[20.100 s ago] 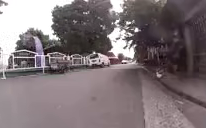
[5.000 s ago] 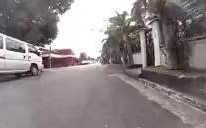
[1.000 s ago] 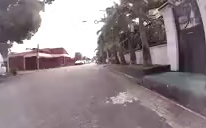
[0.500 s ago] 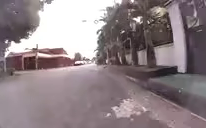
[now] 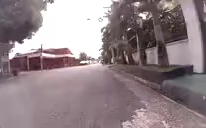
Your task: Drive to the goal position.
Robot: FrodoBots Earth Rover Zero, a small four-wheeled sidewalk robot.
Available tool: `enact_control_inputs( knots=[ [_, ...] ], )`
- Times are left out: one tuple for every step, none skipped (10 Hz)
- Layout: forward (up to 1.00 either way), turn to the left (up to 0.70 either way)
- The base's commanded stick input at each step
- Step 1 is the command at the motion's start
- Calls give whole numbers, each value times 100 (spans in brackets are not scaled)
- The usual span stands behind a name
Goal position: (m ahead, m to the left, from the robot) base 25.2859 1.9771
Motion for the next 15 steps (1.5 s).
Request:
enact_control_inputs(
  knots=[
    [70, 0],
    [70, 0],
    [70, 0],
    [70, 0],
    [70, 0],
    [70, 0],
    [70, 0],
    [70, 0],
    [70, 33],
    [70, 35],
    [70, 35],
    [70, 30],
    [70, 0],
    [70, 0],
    [70, 0]
  ],
)
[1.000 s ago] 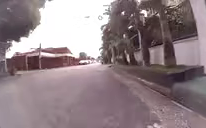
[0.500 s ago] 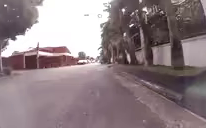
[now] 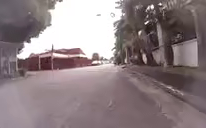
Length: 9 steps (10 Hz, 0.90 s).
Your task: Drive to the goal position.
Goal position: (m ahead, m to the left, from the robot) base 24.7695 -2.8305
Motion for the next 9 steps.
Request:
enact_control_inputs(
  knots=[
    [70, 0],
    [70, 0],
    [70, 0],
    [70, 0],
    [70, 0],
    [70, 0],
    [70, 0],
    [70, 0],
    [70, 0]
  ],
)
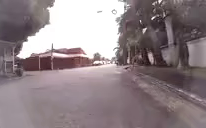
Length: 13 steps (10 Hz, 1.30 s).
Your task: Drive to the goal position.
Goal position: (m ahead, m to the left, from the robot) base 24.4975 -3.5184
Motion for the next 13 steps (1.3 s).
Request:
enact_control_inputs(
  knots=[
    [70, 0],
    [70, 0],
    [70, 0],
    [70, 0],
    [70, 0],
    [70, 0],
    [70, 0],
    [70, 0],
    [70, 0],
    [70, 0],
    [70, 0],
    [70, 0],
    [70, 0]
  ],
)
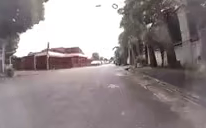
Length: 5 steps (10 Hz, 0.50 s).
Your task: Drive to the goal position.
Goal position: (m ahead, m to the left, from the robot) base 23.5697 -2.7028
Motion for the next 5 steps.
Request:
enact_control_inputs(
  knots=[
    [70, 0],
    [70, 0],
    [70, 0],
    [70, 0],
    [70, 0]
  ],
)
